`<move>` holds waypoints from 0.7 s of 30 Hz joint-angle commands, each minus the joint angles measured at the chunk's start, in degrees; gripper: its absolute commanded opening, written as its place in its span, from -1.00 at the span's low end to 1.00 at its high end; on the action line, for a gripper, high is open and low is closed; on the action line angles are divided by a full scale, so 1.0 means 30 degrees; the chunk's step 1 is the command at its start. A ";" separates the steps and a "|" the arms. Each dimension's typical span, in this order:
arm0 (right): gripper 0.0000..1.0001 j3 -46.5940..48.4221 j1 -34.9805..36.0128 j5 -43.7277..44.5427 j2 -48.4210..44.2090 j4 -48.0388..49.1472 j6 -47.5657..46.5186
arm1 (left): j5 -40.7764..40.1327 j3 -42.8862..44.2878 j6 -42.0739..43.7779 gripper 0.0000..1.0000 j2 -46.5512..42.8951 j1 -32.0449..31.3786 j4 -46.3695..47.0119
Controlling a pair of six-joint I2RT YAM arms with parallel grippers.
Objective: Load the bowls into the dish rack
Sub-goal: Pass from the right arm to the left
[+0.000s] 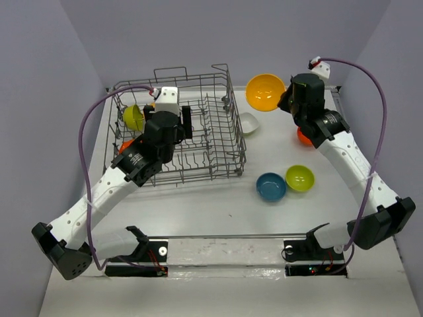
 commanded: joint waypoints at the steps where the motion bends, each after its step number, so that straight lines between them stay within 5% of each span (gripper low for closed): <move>1: -0.98 0.2050 0.1387 -0.0677 0.0483 0.0364 -0.0471 | -0.1043 0.1770 -0.0438 0.63 0.0108 -0.0012 0.0397; 8: -0.98 0.3780 0.4113 -0.2049 0.1948 0.0831 -0.0179 | -0.1018 0.3296 -0.0701 0.65 0.1104 0.0661 0.0749; 21: -0.98 0.4923 0.6781 -0.2700 0.4263 0.1945 0.0202 | 0.4429 0.3504 -0.2165 0.68 0.0725 0.3561 0.1657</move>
